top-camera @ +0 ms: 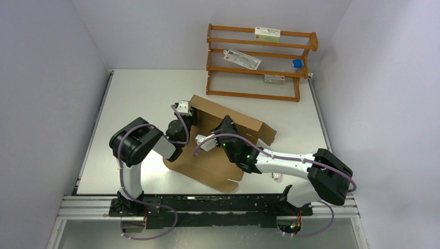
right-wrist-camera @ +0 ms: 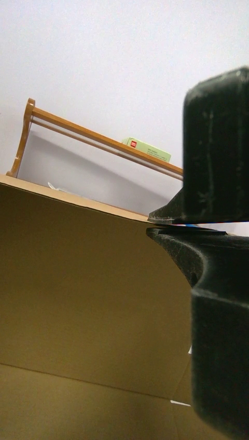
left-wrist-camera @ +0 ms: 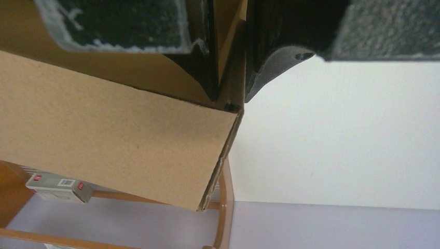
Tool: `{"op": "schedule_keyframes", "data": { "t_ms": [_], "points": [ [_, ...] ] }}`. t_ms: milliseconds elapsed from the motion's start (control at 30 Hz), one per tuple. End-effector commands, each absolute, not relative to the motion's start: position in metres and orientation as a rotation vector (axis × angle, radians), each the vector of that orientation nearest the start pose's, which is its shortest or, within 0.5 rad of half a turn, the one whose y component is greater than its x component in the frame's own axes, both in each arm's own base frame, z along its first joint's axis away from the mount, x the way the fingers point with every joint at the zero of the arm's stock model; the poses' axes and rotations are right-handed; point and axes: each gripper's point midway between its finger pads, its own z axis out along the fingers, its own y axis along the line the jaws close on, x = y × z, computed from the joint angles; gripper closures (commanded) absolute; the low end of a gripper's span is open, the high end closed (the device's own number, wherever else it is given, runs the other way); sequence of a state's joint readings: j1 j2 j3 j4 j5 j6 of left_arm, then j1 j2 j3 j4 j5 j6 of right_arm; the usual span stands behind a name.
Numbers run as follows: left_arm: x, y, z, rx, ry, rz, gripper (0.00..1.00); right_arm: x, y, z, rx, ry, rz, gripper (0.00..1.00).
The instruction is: Fold the paper box
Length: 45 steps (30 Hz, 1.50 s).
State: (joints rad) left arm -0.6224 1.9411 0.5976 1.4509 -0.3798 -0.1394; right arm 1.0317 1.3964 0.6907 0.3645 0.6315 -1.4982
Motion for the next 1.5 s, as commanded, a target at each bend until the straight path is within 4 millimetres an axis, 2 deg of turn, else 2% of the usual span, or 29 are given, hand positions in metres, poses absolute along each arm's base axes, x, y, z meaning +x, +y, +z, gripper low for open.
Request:
{"op": "schedule_keyframes", "data": {
  "t_ms": [0, 200, 433, 767, 933, 1000, 1133, 1300, 1467],
  "points": [
    [0.421, -0.186, 0.132, -0.169, 1.427, -0.175, 0.84, 0.303, 0.256, 0.182, -1.754, 0.980, -0.883, 0.93],
    [0.416, -0.174, 0.131, -0.254, 1.433, -0.089, 0.80, 0.303, 0.255, 0.186, -1.743, 0.986, -0.877, 0.93],
    [0.409, -0.170, 0.133, -0.271, 1.431, 0.031, 0.79, 0.302, 0.254, 0.185, -1.742, 0.993, -0.869, 0.93],
    [0.402, -0.145, 0.120, -0.374, 1.477, 0.216, 0.77, 0.301, 0.253, 0.185, -1.732, 0.998, -0.863, 0.93],
    [0.398, -0.135, 0.114, -0.376, 1.499, 0.304, 0.73, 0.301, 0.252, 0.184, -1.731, 1.003, -0.861, 0.93],
    [0.397, -0.139, 0.114, -0.366, 1.498, 0.250, 0.69, 0.301, 0.253, 0.184, -1.731, 1.005, -0.854, 0.93],
    [0.397, -0.159, 0.118, -0.278, 1.508, 0.082, 0.60, 0.301, 0.254, 0.188, -1.716, 1.012, -0.838, 0.92],
    [0.388, -0.168, 0.124, -0.206, 1.497, -0.048, 0.52, 0.301, 0.254, 0.190, -1.703, 1.018, -0.834, 0.91],
    [0.377, -0.173, 0.130, -0.123, 1.484, -0.143, 0.40, 0.302, 0.255, 0.189, -1.699, 1.025, -0.832, 0.90]
  ]
}}
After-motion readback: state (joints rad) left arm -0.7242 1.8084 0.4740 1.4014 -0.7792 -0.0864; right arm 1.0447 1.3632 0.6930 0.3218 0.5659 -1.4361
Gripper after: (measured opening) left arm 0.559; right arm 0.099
